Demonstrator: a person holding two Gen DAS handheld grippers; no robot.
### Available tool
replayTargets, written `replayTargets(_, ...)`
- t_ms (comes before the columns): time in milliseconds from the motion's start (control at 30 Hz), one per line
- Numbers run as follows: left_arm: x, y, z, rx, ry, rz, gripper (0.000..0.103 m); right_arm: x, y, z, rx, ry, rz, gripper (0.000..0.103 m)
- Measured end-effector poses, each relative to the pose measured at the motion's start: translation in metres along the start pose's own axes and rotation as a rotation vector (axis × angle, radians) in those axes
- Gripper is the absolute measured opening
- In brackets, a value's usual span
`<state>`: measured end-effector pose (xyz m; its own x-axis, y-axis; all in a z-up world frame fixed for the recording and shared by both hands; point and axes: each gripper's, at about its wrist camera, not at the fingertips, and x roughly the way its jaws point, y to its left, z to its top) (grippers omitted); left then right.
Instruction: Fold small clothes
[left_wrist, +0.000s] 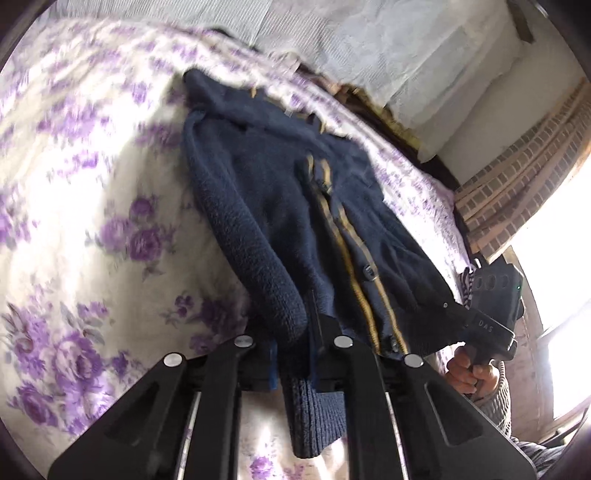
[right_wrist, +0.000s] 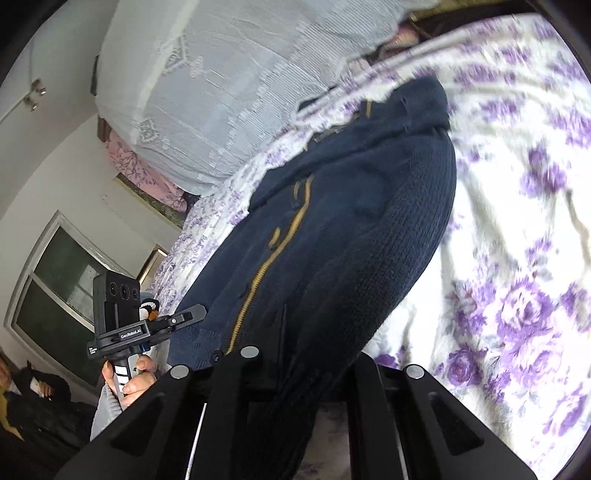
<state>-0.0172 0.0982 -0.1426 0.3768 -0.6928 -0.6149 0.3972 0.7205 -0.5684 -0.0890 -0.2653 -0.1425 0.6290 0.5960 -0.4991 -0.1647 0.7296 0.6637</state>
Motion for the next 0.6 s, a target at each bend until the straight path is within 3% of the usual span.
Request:
replayTargets(200, -0.012, 0.001, 0.012, -0.014, -0.047, -0.043, 0.010, -0.010, 0.000, 0.010, 0.021, -0.036, 0.045, 0.010)
replayTargets(600, -0.005, -0.012, 0.067, 0.018, -0.112, 0.020, 0.009, -0.005, 0.013, 0.056, 0.032, -0.070, 0.082, 0.010)
